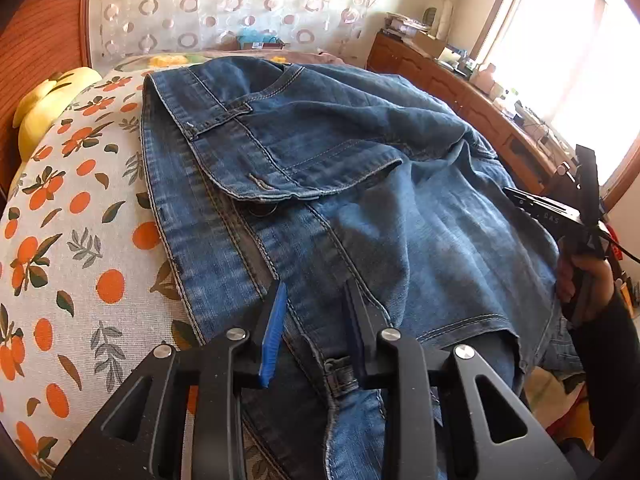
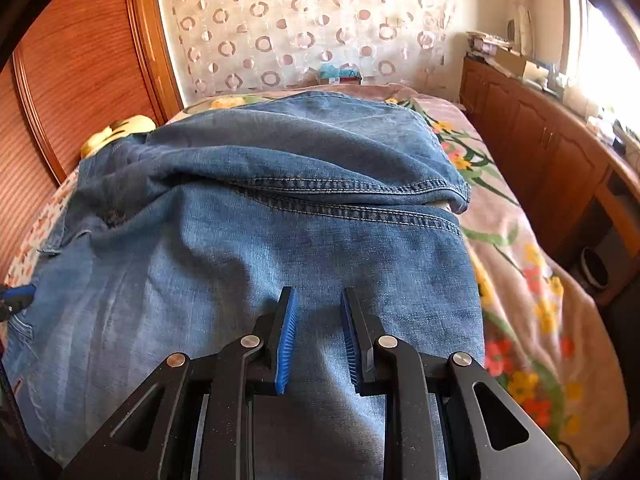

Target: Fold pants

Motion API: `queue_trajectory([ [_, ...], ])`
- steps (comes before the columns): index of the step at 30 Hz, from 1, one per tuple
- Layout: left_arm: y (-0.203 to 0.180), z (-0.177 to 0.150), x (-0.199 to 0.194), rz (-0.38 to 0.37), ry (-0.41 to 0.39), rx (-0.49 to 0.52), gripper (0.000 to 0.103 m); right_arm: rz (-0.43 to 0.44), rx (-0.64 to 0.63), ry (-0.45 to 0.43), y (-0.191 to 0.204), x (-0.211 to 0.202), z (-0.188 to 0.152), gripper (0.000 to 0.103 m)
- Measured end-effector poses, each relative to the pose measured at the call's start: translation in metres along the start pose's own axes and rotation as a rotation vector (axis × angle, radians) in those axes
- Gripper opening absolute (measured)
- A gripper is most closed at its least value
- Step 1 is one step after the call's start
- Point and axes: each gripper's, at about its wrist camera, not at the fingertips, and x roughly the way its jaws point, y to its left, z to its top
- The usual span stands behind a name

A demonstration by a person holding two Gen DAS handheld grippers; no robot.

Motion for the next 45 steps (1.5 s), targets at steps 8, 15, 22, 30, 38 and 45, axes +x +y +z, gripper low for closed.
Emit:
queue_trajectory([
  [8, -0.010, -0.007, -0.012, 0.000, -0.087, 0.054, 0.000, -0.008, -0.013, -0.002, 0.004, -0.001, -0.001, 0.024],
  [15, 0.004, -0.001, -0.024, 0.025, -0.101, 0.021, 0.011, -0.023, -0.027, -0.001, 0.007, -0.001, -0.001, 0.024],
  [22, 0.009, 0.013, -0.005, 0.027, -0.069, 0.025, 0.048, -0.033, -0.039, -0.001, 0.010, -0.002, -0.002, 0.025],
  [30, -0.004, 0.016, 0.017, 0.075, -0.039, 0.089, 0.041, -0.027, -0.034, -0.003, 0.010, -0.003, -0.003, 0.025],
  [38, 0.001, 0.011, 0.004, 0.029, -0.068, 0.046, 0.007, -0.023, -0.031, -0.005, 0.008, -0.004, -0.003, 0.026],
  [45, 0.012, 0.006, -0.055, 0.053, -0.175, 0.024, 0.007, 0.033, -0.010, 0.005, -0.001, -0.010, 0.001, 0.026],
])
